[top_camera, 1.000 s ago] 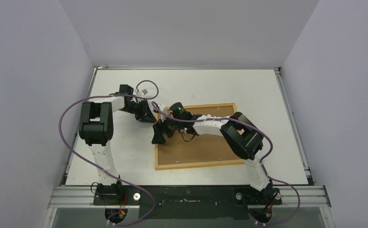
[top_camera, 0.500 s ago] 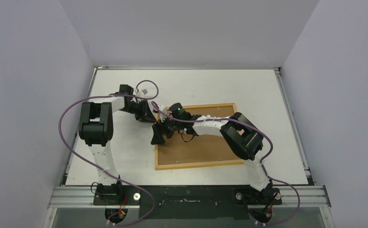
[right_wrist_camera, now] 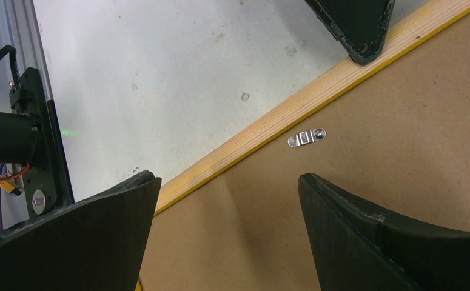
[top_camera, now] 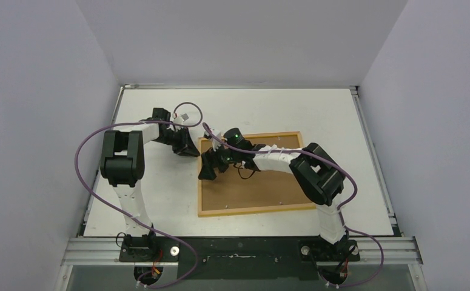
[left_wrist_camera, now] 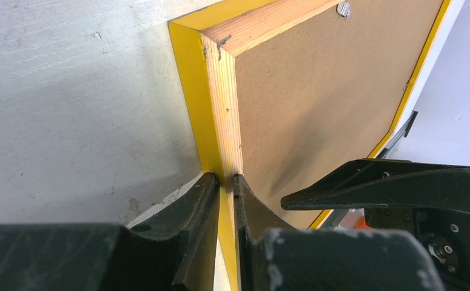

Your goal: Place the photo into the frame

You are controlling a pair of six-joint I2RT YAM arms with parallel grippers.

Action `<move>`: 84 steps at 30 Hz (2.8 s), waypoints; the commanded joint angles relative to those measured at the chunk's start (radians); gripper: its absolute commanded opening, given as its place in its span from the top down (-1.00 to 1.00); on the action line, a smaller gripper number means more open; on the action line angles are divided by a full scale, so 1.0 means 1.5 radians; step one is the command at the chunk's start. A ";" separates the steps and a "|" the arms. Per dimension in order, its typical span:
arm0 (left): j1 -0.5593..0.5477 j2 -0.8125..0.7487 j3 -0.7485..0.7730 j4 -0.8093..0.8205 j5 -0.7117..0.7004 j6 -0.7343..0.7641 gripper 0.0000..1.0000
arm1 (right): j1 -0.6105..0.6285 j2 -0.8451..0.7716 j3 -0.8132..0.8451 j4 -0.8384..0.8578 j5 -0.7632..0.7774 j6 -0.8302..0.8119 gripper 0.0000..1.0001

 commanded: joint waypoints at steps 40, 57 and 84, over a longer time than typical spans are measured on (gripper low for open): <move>-0.008 -0.025 -0.019 0.012 -0.034 0.016 0.78 | 0.031 0.061 0.018 0.096 0.049 0.067 -0.74; -0.008 -0.028 -0.023 0.012 -0.034 0.020 0.79 | 0.034 0.082 0.040 0.114 0.066 0.077 -0.73; -0.011 -0.039 -0.057 0.019 -0.031 0.019 0.80 | 0.061 0.062 -0.013 0.200 0.281 0.136 -0.74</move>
